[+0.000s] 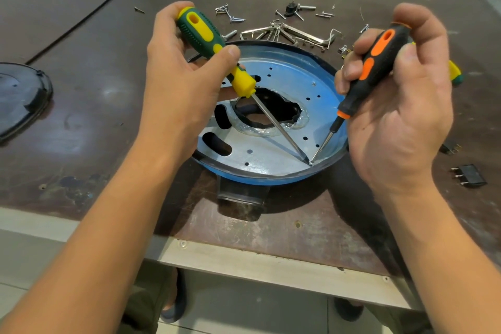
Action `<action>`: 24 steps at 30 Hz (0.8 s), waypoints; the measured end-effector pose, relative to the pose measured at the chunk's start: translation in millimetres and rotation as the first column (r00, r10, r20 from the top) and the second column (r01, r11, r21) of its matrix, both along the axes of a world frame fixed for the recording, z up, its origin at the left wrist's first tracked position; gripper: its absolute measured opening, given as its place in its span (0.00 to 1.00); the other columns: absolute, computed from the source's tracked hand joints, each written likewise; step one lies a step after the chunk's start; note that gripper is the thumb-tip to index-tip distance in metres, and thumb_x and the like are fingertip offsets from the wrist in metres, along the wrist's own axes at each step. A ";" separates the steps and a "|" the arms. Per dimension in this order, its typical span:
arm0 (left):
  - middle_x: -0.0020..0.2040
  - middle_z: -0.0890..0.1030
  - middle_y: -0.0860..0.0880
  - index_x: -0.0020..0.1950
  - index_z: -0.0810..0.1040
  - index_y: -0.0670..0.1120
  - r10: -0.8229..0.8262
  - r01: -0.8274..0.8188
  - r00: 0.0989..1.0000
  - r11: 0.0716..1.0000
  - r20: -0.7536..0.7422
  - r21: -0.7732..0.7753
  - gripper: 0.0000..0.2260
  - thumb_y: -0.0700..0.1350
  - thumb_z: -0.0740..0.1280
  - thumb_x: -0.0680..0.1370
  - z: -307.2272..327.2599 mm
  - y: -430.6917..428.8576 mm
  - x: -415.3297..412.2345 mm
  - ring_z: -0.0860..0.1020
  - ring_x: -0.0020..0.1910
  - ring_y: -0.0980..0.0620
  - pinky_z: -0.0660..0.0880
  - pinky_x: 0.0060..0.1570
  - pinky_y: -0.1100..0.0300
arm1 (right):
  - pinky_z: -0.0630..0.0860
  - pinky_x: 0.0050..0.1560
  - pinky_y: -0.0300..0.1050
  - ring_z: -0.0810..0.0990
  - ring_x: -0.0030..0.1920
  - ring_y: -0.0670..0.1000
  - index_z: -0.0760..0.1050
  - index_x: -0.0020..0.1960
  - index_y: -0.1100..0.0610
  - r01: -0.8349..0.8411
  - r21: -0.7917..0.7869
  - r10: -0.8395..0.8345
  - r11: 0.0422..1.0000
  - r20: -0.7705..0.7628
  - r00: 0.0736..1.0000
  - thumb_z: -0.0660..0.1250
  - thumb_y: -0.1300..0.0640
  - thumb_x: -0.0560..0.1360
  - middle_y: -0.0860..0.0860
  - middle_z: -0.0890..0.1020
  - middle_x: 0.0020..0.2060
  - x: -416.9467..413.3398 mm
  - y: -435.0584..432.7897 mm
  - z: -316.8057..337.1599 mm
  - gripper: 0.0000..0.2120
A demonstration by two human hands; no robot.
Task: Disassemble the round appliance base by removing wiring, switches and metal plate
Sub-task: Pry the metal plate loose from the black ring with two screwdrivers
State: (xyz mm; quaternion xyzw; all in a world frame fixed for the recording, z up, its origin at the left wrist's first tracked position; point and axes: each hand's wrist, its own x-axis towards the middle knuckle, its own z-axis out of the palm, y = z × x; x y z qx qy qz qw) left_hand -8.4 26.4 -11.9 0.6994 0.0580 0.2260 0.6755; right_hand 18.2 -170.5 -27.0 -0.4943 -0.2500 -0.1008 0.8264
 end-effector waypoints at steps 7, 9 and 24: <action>0.63 0.72 0.36 0.71 0.66 0.44 -0.002 0.002 1.000 1.000 0.002 -0.006 0.23 0.37 0.69 0.79 0.1 -0.2 1.0 0.83 0.44 0.60 0.84 0.39 0.56 | 0.74 0.47 0.51 0.71 0.45 0.56 0.68 0.64 0.56 0.076 -0.207 -0.048 0.975 0.136 0.990 0.65 0.67 0.79 0.54 0.70 0.46 -1.0 -0.4 2.5 0.16; 0.63 0.71 0.37 0.71 0.66 0.45 0.002 -0.002 1.000 1.000 -0.001 -0.005 0.23 0.37 0.70 0.79 -0.5 0.2 1.0 0.83 0.45 0.60 0.84 0.40 0.55 | 0.75 0.50 0.51 0.74 0.45 0.54 0.68 0.67 0.58 0.038 -0.209 -0.016 0.977 0.104 0.994 0.63 0.69 0.81 0.55 0.73 0.47 -1.1 -2.5 1.8 0.17; 0.63 0.71 0.36 0.71 0.67 0.45 0.002 -0.002 1.000 1.000 -0.009 -0.008 0.24 0.38 0.71 0.78 -1.7 2.4 2.2 0.81 0.48 0.58 0.84 0.40 0.53 | 0.76 0.51 0.49 0.78 0.45 0.53 0.65 0.71 0.61 -0.011 -0.150 0.009 0.989 -0.019 1.000 0.52 0.65 0.85 0.58 0.79 0.48 -0.6 -3.7 1.9 0.15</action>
